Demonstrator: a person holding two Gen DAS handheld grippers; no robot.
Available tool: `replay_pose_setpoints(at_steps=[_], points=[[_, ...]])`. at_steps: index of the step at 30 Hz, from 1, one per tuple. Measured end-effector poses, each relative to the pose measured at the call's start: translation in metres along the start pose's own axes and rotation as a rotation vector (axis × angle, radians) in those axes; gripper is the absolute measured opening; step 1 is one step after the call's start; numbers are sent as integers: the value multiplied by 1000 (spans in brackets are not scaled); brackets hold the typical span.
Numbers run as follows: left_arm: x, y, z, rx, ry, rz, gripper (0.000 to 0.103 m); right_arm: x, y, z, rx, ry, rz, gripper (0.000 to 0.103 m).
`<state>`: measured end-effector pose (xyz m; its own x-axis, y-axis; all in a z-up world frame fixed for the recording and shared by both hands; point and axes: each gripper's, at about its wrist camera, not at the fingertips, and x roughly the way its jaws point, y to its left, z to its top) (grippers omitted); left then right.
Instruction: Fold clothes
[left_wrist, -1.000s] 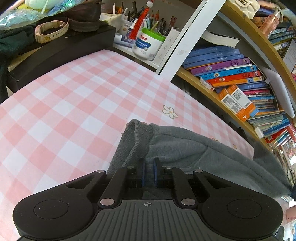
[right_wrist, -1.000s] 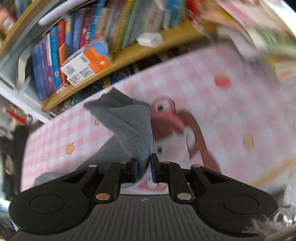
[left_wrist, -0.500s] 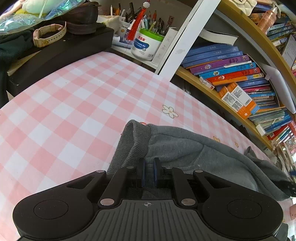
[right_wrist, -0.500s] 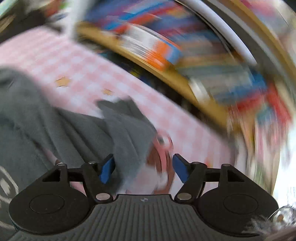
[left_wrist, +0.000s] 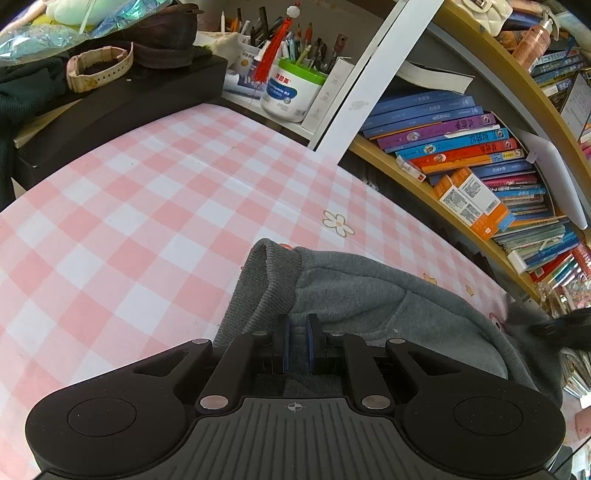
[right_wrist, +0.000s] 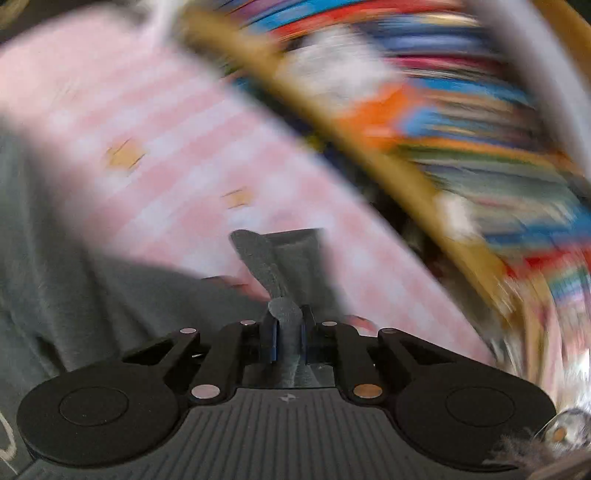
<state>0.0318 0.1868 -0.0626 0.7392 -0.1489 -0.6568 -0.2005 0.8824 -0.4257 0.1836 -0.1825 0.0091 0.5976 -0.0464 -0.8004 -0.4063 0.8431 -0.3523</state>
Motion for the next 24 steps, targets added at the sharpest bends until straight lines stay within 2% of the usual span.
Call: replay_pose_setpoints(at_steps=[2, 5, 7, 8, 13, 15, 17, 18, 20, 21, 22, 24], points=[[0, 0, 0, -2, 0, 0, 12, -25, -46, -16, 218, -57, -33, 9], [0, 0, 1, -4, 2, 1, 12, -57, -119, -68, 594, -82, -48, 9], [1, 0, 2, -5, 5, 2, 12, -66, -154, -116, 868, -51, 21, 9], [1, 0, 2, -4, 7, 2, 12, -67, -163, -138, 978, -29, 63, 9], [2, -2, 7, 14, 27, 5, 12, -62, -153, -213, 1313, 36, 194, 12], [3, -2, 9, 20, 40, 4, 13, -62, -142, -228, 1373, 35, 185, 21], [1, -4, 13, 37, 47, 6, 13, -60, -138, -235, 1378, 51, 142, 37], [-3, -8, 17, 67, 25, 14, 13, -61, -137, -236, 1356, 55, 120, 40], [-13, -16, 23, 128, -20, 30, 14, -68, -139, -233, 1266, 50, 70, 43], [-17, -21, 26, 164, -41, 35, 14, -72, -138, -230, 1198, 43, 44, 50], [-19, -24, 31, 208, -56, 35, 14, -77, -137, -224, 1100, 32, 15, 54], [-14, -29, 44, 292, -29, 37, 16, -86, -126, -209, 835, 13, -37, 66]])
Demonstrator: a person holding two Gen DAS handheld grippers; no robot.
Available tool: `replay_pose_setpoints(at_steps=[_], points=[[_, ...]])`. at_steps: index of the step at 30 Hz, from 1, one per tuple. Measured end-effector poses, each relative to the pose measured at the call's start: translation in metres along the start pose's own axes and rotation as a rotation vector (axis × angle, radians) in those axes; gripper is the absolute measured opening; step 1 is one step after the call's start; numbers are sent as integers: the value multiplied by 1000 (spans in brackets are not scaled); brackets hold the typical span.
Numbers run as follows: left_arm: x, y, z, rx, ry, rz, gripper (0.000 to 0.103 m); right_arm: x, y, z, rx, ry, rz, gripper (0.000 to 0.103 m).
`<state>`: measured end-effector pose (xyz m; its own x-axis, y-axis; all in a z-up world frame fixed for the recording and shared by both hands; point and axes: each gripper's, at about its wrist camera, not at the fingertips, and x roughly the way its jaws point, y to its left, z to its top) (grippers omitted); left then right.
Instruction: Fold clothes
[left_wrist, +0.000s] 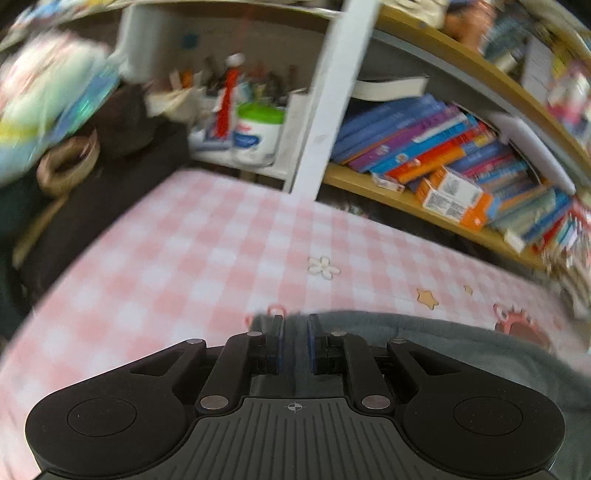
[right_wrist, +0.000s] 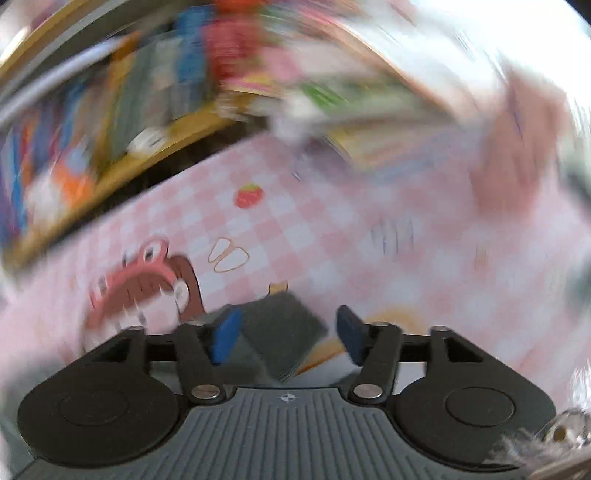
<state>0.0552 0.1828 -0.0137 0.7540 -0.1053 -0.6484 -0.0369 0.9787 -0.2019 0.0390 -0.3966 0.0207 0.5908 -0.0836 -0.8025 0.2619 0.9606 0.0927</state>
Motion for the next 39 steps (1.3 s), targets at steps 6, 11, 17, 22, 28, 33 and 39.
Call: replay_pose_setpoints(at_steps=[6, 11, 17, 22, 28, 33, 39], points=[[32, -9, 18, 194, 109, 45, 48, 1, 72, -41, -884, -15, 9, 72], [41, -12, 15, 238, 140, 68, 66, 21, 86, -64, -1166, 38, 19, 69], [36, -10, 9, 241, 149, 89, 66, -3, 91, -67, -1230, 17, 84, 66], [34, -5, 4, 218, 156, 90, 66, -6, 88, -79, -1262, 92, 127, 60], [43, 2, 1, 148, 178, 68, 64, 22, 87, -85, -1254, 88, 35, 16], [47, 7, -4, 60, 192, -13, 15, 1, 82, -66, -1169, -19, 6, 6], [-19, 24, -1, -115, -40, -169, 3, -69, 65, -24, -975, -127, 86, 6]])
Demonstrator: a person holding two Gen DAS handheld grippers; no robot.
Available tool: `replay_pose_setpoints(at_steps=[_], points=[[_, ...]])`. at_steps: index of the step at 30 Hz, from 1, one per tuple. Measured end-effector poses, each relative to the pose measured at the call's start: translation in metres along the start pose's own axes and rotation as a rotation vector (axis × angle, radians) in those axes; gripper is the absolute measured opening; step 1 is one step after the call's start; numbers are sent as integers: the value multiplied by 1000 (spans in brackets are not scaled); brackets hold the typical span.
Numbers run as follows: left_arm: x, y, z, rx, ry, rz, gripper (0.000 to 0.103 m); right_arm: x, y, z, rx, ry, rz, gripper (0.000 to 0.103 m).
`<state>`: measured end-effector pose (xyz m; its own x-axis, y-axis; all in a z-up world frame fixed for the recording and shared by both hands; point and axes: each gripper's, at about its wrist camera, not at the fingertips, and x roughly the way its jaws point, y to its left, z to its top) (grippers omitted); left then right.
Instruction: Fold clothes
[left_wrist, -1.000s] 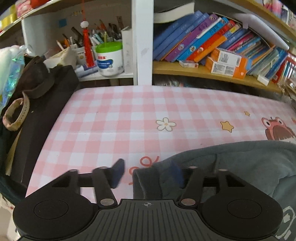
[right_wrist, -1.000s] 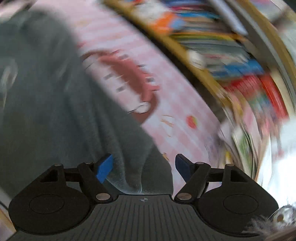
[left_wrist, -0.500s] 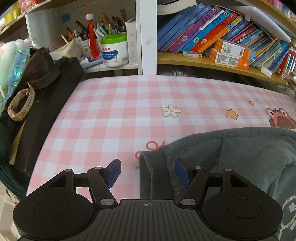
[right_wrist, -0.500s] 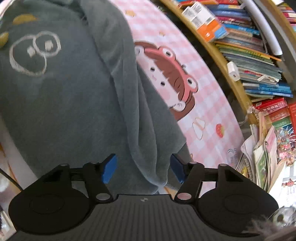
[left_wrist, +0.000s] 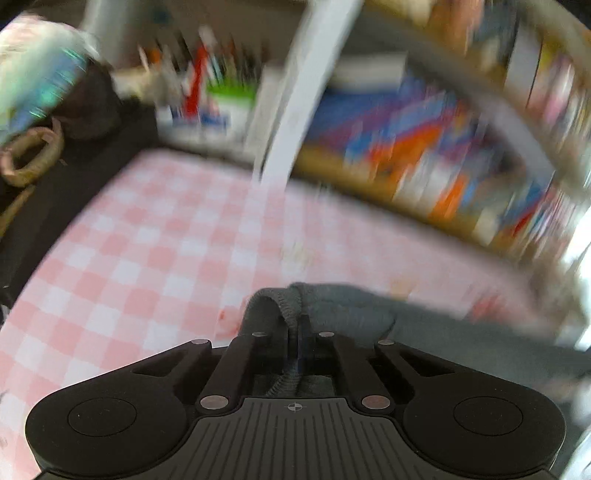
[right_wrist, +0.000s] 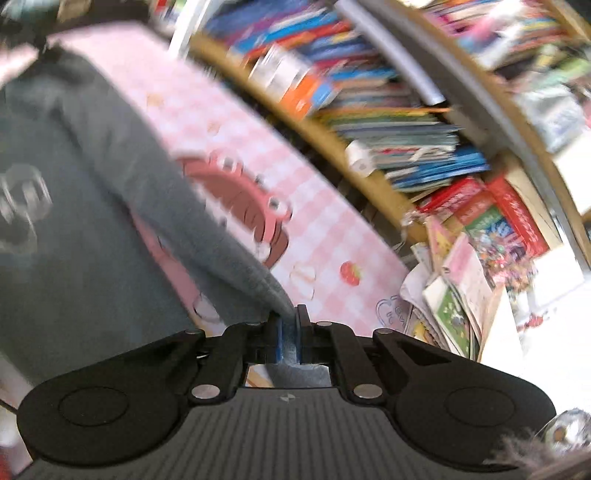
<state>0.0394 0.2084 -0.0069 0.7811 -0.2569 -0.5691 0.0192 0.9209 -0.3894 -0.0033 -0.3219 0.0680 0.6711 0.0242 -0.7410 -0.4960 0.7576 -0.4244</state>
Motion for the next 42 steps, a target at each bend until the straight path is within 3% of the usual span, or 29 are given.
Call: replay_pose_setpoints(at_steps=[3, 7, 10, 11, 13, 15, 19, 22, 25, 30, 33, 37, 42], points=[[-32, 10, 7, -85, -125, -25, 3, -17, -20, 5, 76, -22, 45, 6], [-8, 26, 17, -167, -142, 15, 3, 27, -34, 22, 95, -18, 62, 6], [36, 31, 24, -162, -99, 111, 4, 88, -47, 42, 116, 1, -4, 15], [51, 32, 26, -160, -73, 163, 5, 108, -51, 49, 126, 13, -51, 30], [72, 36, 31, -172, -20, 279, 12, 141, -57, 63, 151, 43, -152, 39], [74, 39, 34, -187, -2, 345, 12, 160, -60, 73, 190, 63, -156, 39], [45, 31, 30, -132, -63, 232, 14, 163, -51, 79, 221, 25, -68, 39], [41, 19, 22, -91, 20, 65, 13, 168, -34, 83, 249, 19, 36, 36], [54, 9, 10, -62, 110, -5, 12, 186, -16, 85, 277, 79, 122, 30], [78, 8, 2, -65, 177, 63, 12, 226, -33, 80, 409, 150, -63, 31], [83, 7, 1, -49, 188, 107, 16, 236, -38, 82, 371, 156, -168, 41], [73, 1, 3, -7, 166, 138, 16, 206, -36, 78, 435, 71, -135, 41], [25, -7, -7, -6, 116, 65, 17, 118, -10, 43, 491, -15, -12, 44]])
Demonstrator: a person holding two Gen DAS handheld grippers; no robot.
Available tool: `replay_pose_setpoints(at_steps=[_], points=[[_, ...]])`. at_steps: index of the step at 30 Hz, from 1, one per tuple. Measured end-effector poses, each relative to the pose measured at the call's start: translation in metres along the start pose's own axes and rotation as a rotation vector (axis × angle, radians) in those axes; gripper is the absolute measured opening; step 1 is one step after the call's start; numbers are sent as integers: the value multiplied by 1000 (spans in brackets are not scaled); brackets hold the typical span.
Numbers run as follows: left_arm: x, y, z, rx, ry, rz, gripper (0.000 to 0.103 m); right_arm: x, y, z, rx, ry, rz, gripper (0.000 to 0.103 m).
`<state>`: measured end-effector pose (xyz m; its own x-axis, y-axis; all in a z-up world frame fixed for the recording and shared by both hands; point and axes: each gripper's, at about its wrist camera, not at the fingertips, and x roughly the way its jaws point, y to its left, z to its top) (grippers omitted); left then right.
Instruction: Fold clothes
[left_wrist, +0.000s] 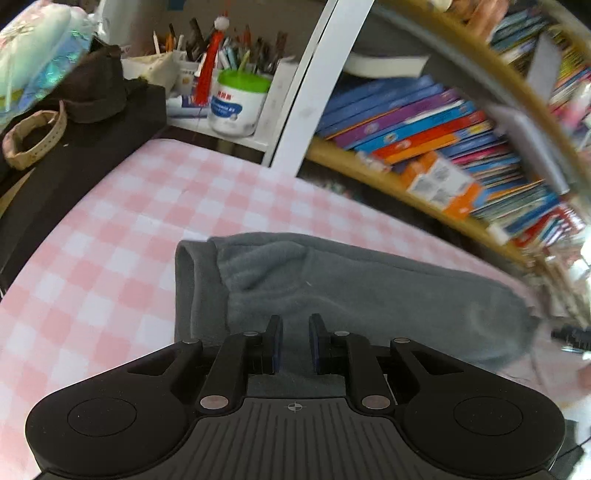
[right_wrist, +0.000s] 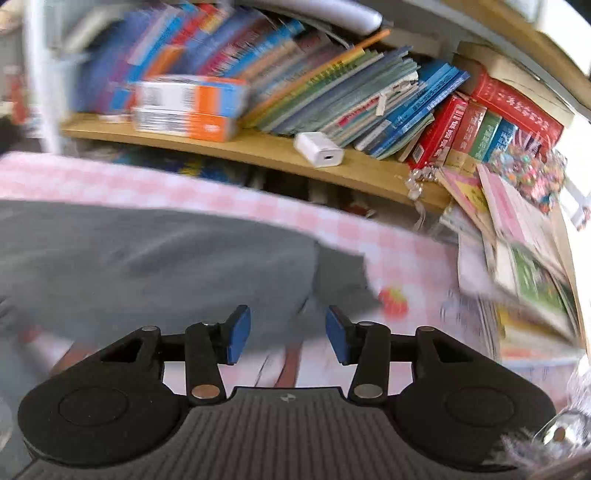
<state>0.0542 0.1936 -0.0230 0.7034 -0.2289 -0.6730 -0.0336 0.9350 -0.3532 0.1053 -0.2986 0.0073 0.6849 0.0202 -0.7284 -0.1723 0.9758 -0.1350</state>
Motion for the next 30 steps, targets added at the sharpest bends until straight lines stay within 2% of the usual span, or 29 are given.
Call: replay_pose_setpoints(at_steps=[2, 6, 7, 9, 11, 13, 14, 16, 18, 19, 21, 22, 24, 30], points=[[-16, 0, -12, -12, 6, -11, 17, -33, 4, -29, 16, 20, 18, 44], [-31, 1, -37, -37, 44, -16, 17, -80, -1, -91, 169, 106, 42, 40], [-32, 2, -42, -43, 54, -18, 17, -83, -2, -105, 218, 135, 62, 36], [-28, 3, -50, -62, 73, -12, 17, -83, -3, -127, 291, 187, 97, 19], [-23, 5, -54, -83, 93, 2, 17, -78, -7, -142, 319, 222, 29, 14], [-19, 6, -57, -93, 109, 29, 16, -75, -23, -150, 361, 210, -57, 5], [-19, 5, -58, -91, 109, 29, 16, -74, -30, -151, 396, 199, -73, 0], [-19, 4, -59, -87, 109, 25, 16, -72, -40, -150, 424, 194, -109, 0], [-18, 0, -59, -68, 106, 23, 17, -71, -38, -147, 397, 196, -127, 2], [-15, 0, -60, -62, 110, 26, 16, -71, -35, -146, 391, 196, -119, 6], [-9, 3, -61, -65, 118, 36, 16, -74, -28, -145, 381, 184, -89, 24], [-8, 5, -60, -67, 111, 37, 12, -74, -25, -145, 376, 181, -77, 27], [-7, 11, -55, -60, 99, 74, 5, -74, -20, -145, 369, 179, -55, 29], [0, 32, -36, -62, 70, 115, 5, -72, -3, -142, 330, 173, -7, 30]])
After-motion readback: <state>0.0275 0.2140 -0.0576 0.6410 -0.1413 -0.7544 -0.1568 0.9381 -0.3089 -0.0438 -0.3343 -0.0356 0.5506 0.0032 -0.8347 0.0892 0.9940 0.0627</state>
